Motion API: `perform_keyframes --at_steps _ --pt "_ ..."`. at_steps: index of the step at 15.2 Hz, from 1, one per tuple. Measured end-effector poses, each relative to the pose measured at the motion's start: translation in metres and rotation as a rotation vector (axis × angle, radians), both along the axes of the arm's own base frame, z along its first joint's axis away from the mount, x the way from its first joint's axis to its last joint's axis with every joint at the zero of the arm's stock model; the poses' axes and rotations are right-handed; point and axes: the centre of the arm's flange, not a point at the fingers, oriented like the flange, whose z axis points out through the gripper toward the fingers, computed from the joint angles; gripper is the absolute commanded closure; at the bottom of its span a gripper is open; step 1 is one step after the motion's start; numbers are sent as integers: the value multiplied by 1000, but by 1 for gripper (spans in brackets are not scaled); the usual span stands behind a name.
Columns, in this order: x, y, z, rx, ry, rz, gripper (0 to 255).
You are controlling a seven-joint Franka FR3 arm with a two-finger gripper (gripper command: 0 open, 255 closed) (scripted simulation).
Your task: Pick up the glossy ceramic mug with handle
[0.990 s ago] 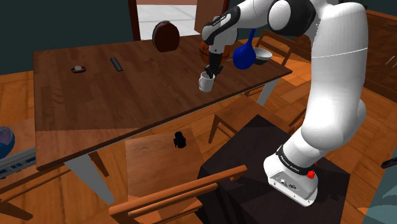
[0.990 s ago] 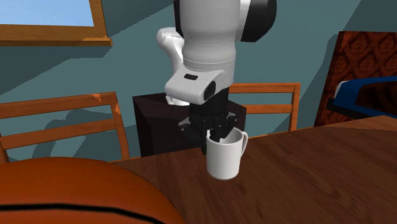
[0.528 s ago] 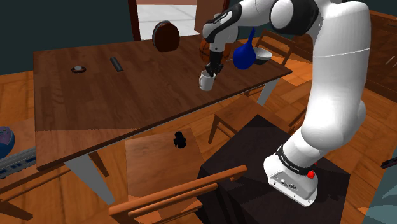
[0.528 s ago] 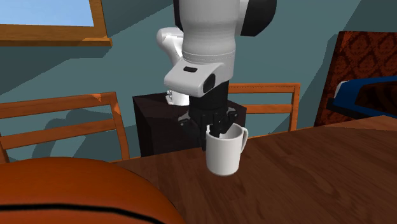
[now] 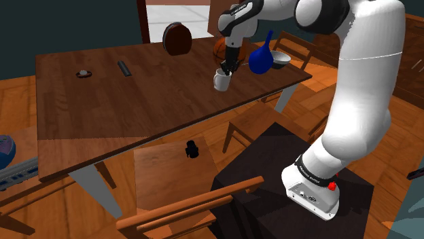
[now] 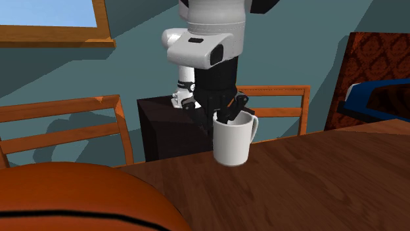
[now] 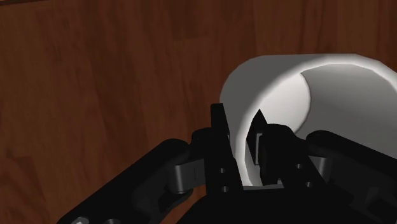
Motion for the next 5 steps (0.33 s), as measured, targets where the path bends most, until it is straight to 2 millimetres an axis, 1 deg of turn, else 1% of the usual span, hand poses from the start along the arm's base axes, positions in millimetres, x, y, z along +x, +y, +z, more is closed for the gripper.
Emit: perform_keyframes --at_steps 5 --pt "-1 0 24 0 0 0 255"
